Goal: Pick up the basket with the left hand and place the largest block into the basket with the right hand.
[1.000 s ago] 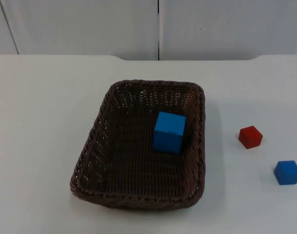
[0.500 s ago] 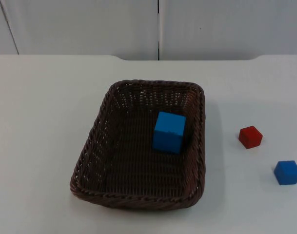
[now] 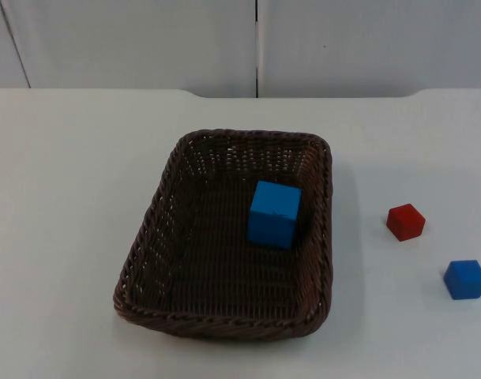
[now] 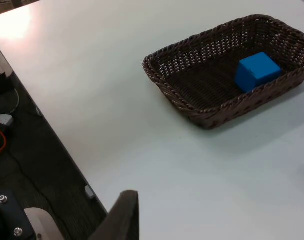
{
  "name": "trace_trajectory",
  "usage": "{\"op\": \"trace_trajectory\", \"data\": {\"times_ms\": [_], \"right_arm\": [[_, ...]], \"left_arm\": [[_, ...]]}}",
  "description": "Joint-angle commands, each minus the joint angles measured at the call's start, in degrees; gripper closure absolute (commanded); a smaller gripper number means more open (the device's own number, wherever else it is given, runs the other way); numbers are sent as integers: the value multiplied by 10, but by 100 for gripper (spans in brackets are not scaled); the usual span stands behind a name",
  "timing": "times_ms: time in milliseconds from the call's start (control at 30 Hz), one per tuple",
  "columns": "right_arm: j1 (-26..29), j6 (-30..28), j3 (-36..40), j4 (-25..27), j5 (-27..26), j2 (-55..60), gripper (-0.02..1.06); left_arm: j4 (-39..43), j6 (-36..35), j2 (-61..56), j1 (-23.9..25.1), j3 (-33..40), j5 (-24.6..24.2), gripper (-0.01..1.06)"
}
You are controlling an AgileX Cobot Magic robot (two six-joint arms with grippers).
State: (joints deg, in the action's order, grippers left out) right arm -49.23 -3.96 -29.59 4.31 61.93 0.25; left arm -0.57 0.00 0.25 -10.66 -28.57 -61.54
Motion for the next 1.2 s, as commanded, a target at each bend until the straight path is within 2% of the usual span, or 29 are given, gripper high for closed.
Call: {"op": "trace_trajectory", "data": {"times_ms": [0,900,1167], "right_arm": [[0,1,0,-4,-1,-3,-1],[0,1,0,3,-1,-3,-1],[0,1,0,3,-1,-3,-1]], "left_arm": [[0,0,-2,1,2,0,0],[0,-4,-2,2,2,0,0],[0,-4,-2,57,2,0,0]]}}
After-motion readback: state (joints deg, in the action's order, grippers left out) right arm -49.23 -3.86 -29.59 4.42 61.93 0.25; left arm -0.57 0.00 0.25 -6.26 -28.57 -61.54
